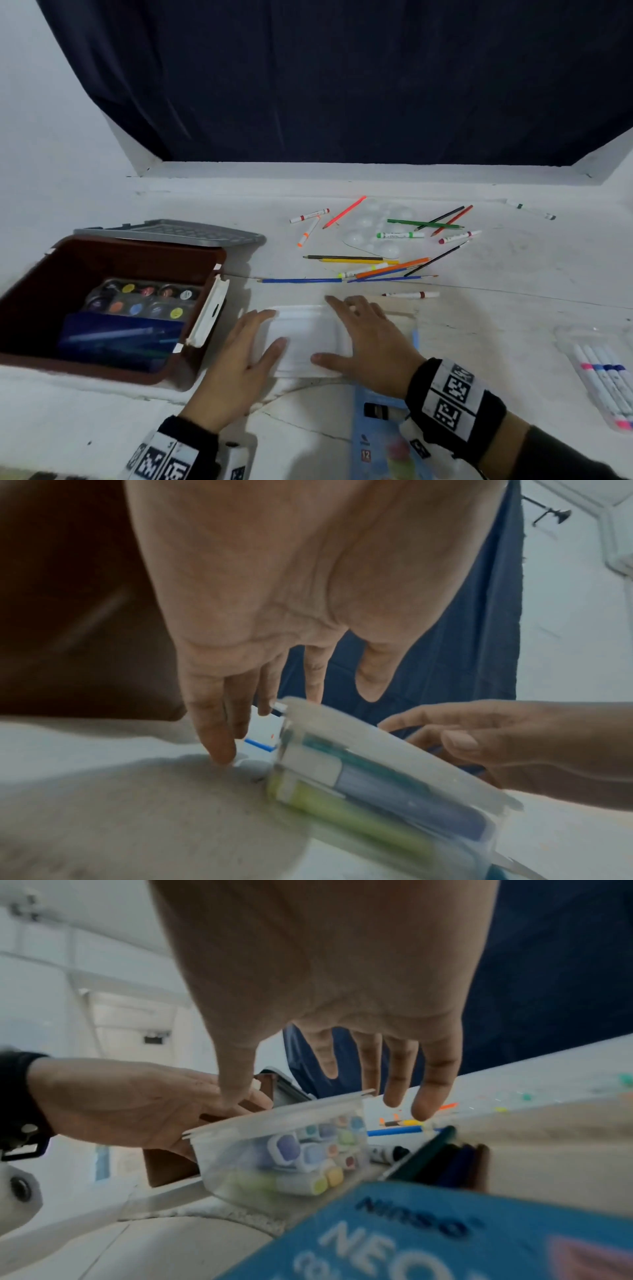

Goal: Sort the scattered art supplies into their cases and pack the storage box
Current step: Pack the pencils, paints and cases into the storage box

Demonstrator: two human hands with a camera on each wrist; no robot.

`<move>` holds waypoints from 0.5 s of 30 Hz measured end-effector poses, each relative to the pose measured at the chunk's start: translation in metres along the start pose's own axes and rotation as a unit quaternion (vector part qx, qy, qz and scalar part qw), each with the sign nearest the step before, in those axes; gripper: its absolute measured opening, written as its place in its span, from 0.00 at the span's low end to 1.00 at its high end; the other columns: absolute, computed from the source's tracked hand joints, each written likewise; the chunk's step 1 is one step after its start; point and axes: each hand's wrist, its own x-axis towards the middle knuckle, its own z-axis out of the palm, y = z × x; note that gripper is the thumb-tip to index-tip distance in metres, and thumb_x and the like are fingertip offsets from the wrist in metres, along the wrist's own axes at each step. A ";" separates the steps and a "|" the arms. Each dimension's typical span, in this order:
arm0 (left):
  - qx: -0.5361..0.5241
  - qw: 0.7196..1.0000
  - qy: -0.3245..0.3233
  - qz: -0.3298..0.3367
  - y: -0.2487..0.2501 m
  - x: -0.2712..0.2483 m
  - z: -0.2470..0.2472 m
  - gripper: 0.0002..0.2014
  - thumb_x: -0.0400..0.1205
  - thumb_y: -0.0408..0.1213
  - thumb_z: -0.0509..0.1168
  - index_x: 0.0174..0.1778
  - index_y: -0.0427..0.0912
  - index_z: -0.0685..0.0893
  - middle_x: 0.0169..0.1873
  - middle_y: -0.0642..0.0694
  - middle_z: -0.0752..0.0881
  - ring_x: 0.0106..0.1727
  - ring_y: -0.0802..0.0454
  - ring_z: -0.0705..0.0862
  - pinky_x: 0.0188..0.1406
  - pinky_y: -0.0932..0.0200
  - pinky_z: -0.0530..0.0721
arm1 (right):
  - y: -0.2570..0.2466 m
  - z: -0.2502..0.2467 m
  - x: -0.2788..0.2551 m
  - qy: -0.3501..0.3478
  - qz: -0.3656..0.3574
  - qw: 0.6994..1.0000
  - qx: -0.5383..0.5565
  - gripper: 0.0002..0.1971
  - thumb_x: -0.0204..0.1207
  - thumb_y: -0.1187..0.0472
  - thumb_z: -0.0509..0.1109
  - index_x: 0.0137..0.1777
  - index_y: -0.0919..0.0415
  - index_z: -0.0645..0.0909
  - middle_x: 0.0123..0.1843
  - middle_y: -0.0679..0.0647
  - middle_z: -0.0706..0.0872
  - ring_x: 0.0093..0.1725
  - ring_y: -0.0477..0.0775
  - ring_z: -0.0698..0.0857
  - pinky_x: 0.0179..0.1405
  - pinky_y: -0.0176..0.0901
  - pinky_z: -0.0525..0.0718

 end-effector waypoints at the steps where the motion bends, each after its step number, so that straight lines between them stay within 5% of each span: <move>1: -0.018 1.000 -0.005 -0.015 -0.001 -0.003 -0.002 0.23 0.82 0.62 0.61 0.74 0.63 0.73 0.76 0.63 0.72 0.79 0.66 0.67 0.81 0.55 0.67 | -0.006 0.000 0.004 -0.002 -0.021 0.999 -0.033 0.50 0.69 0.23 0.64 0.86 0.46 0.51 0.80 0.49 0.61 0.78 0.55 0.63 0.77 0.56 0.68; 5: -0.060 0.998 0.009 -0.031 -0.005 -0.016 -0.007 0.31 0.76 0.70 0.60 0.73 0.62 0.75 0.74 0.63 0.75 0.76 0.67 0.72 0.79 0.49 0.72 | -0.025 0.005 0.024 -0.064 -0.053 0.990 -0.114 0.58 0.62 0.23 0.69 0.86 0.48 0.48 0.86 0.52 0.53 0.84 0.58 0.54 0.80 0.63 0.61; 8: -0.078 0.996 0.021 -0.037 -0.005 -0.025 -0.011 0.31 0.76 0.70 0.61 0.74 0.64 0.74 0.73 0.65 0.75 0.76 0.69 0.71 0.77 0.52 0.73 | -0.034 0.010 0.035 -0.079 -0.064 0.978 -0.182 0.62 0.58 0.27 0.75 0.86 0.50 0.45 0.83 0.55 0.57 0.79 0.63 0.61 0.73 0.65 0.69; 15: -0.064 0.997 0.044 0.027 0.028 -0.044 -0.031 0.19 0.83 0.52 0.64 0.71 0.68 0.74 0.71 0.72 0.75 0.74 0.75 0.70 0.69 0.69 0.77 | -0.032 0.001 0.028 -0.006 -0.021 0.996 -0.086 0.60 0.53 0.29 0.75 0.83 0.49 0.52 0.75 0.48 0.63 0.74 0.57 0.65 0.72 0.59 0.72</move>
